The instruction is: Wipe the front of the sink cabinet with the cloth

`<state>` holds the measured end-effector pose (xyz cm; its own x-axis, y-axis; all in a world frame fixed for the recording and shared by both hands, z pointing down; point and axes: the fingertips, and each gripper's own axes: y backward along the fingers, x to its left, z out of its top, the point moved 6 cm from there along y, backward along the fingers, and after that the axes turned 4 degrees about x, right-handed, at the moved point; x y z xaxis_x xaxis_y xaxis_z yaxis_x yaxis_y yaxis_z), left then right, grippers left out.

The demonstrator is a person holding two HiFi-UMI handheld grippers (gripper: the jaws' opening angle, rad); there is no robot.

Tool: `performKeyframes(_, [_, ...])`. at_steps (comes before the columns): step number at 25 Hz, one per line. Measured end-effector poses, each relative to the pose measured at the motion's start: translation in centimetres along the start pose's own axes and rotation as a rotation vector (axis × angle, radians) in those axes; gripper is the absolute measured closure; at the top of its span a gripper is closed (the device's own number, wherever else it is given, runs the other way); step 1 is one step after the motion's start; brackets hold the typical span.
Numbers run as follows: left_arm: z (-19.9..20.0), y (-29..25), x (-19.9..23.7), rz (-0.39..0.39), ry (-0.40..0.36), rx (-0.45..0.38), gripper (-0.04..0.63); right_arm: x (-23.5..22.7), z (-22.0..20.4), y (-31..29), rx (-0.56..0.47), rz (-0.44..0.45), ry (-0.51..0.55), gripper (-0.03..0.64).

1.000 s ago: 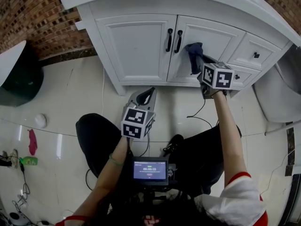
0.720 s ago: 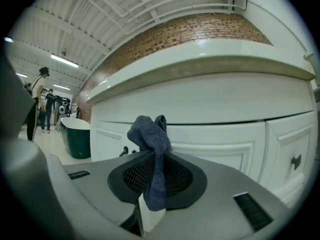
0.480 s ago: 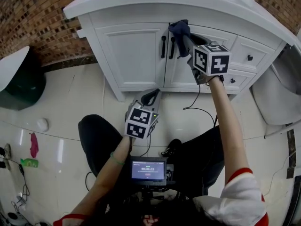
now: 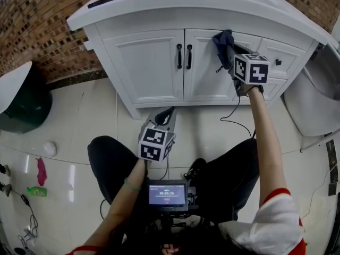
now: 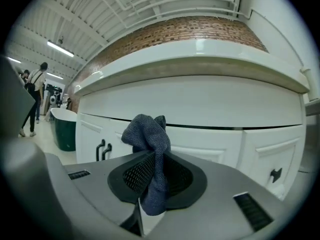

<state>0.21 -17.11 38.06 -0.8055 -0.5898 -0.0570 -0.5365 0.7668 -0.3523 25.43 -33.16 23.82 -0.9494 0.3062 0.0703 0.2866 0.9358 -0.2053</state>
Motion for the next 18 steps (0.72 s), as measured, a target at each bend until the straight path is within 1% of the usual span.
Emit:
performKeyframes(7, [-0.3, -1.2, -1.2, -0.029, 0.000, 0.011, 0.575, -8.7, -2.0, 3.3, 0.055, -0.171, -0.029, 0.557])
performKeyframes(9, [-0.4, -1.5, -1.4, -0.033, 0.001, 0.013, 0.574, -10.4, -2.7, 4.0, 0.076, -0.207, -0.036, 0.557])
performKeyframes(11, [-0.5, -1.7, -1.6, -0.035, 0.002, 0.014, 0.574, -11.2, -3.2, 4.4, 0.088, -0.222, -0.041, 0.557])
performKeyframes(14, [-0.5, -1.9, -1.8, -0.038, 0.005, 0.016, 0.574, -9.8, -3.2, 4.7, 0.072, -0.184, -0.041, 0.557])
performKeyframes(18, [-0.5, -1.8, -1.9, -0.039, 0.009, 0.017, 0.574, -4.1, -1.9, 3.6, 0.024, -0.054, -0.001, 0.557])
